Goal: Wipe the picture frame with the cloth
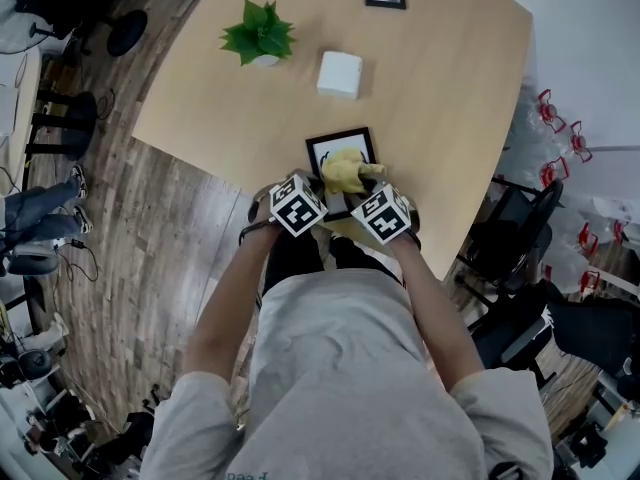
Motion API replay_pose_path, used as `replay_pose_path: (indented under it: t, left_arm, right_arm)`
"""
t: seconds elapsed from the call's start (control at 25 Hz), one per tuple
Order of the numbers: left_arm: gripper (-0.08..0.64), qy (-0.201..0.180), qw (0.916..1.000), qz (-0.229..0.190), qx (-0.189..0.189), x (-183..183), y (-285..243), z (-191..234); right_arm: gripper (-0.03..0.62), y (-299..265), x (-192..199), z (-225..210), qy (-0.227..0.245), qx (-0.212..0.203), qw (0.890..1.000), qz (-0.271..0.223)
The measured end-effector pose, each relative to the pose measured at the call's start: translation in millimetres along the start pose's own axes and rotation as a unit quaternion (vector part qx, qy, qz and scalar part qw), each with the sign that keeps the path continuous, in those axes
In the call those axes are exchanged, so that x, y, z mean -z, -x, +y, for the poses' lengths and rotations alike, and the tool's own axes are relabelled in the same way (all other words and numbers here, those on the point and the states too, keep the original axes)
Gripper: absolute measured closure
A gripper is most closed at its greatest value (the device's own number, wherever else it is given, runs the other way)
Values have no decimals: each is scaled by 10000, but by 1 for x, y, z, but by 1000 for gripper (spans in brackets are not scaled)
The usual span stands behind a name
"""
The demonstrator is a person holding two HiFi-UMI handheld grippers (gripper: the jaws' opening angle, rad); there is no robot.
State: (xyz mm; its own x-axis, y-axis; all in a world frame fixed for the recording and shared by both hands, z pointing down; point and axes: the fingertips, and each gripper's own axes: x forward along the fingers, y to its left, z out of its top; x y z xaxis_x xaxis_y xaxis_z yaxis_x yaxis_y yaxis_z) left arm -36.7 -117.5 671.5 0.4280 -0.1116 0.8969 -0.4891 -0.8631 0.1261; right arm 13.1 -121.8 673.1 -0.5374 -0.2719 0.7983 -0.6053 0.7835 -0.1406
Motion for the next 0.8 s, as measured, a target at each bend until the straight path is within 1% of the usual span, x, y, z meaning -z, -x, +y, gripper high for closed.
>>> replay_pose_path:
  t: [0.36,0.8]
  left_arm:
    - [508,20,10000,10,75,0,1,0]
    - [508,98,9999,-98,58,1,1,0]
  right_arm:
    - [541,-8,-16,-12,99,52,9999,-35]
    - [541,-19,-32,-26,124,86,9998,-85]
